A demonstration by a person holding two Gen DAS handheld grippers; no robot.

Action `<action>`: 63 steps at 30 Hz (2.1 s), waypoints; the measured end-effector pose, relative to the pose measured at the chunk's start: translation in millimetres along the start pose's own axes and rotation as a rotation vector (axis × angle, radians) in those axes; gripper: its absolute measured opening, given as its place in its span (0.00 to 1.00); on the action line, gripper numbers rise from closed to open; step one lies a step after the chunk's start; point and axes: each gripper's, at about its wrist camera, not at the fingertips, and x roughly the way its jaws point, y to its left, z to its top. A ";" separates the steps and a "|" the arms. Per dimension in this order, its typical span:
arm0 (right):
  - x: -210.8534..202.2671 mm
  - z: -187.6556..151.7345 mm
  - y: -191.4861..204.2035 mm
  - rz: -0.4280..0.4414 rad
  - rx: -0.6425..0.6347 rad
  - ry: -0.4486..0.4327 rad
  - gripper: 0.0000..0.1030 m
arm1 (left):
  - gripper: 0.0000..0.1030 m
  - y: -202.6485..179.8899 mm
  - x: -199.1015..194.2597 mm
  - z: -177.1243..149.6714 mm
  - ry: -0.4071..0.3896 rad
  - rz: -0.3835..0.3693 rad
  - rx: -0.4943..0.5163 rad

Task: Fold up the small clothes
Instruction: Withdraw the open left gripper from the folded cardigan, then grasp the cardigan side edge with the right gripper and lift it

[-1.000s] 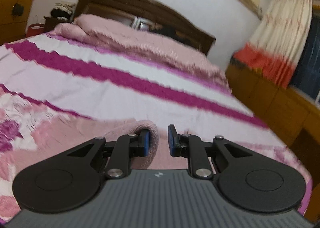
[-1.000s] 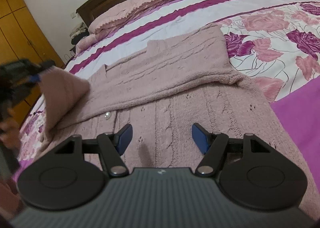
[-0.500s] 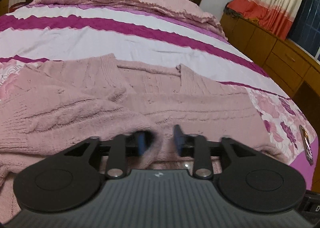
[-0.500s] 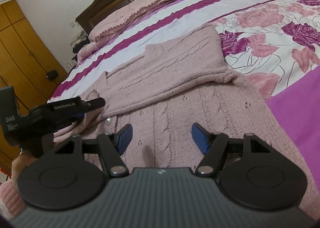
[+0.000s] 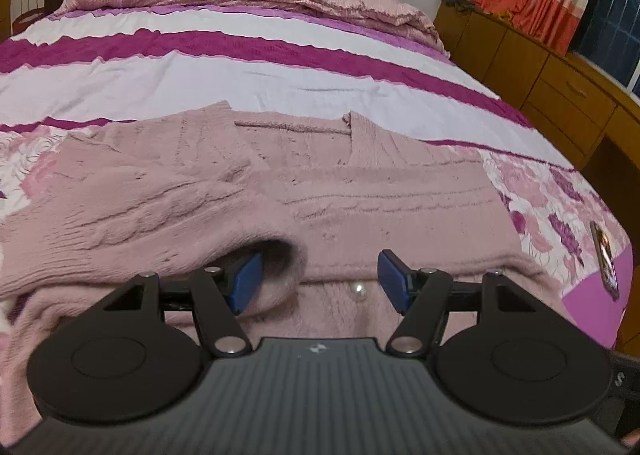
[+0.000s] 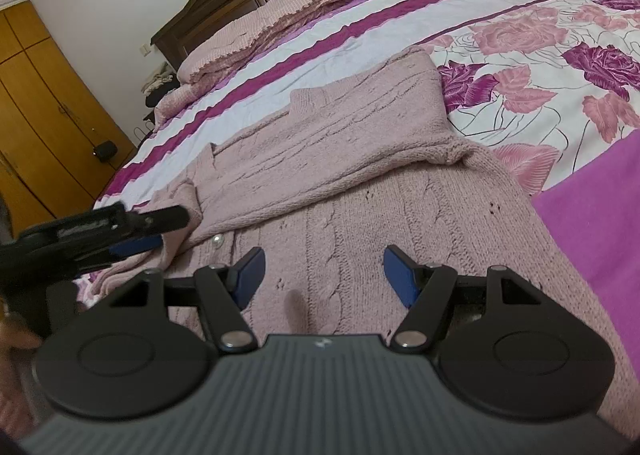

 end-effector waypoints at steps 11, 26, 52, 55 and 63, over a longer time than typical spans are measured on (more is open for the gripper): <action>0.0 0.4 2.8 -0.012 -0.011 0.006 0.65 | 0.68 16.9 -40.7 -3.7 0.008 0.074 0.009; 0.9 32.4 52.4 0.027 -0.147 0.070 0.67 | 0.68 70.1 -92.1 -3.4 -0.088 0.191 -0.093; 102.0 -8.8 254.5 0.235 -0.590 0.261 0.66 | 0.68 186.2 -145.6 -52.9 -0.049 0.453 -0.311; 110.3 -19.8 272.1 0.235 -0.670 0.261 0.66 | 0.68 190.3 -146.8 -55.4 -0.050 0.460 -0.317; 137.1 -40.7 296.6 0.186 -0.854 0.281 0.66 | 0.68 200.6 -144.9 -62.8 -0.038 0.460 -0.350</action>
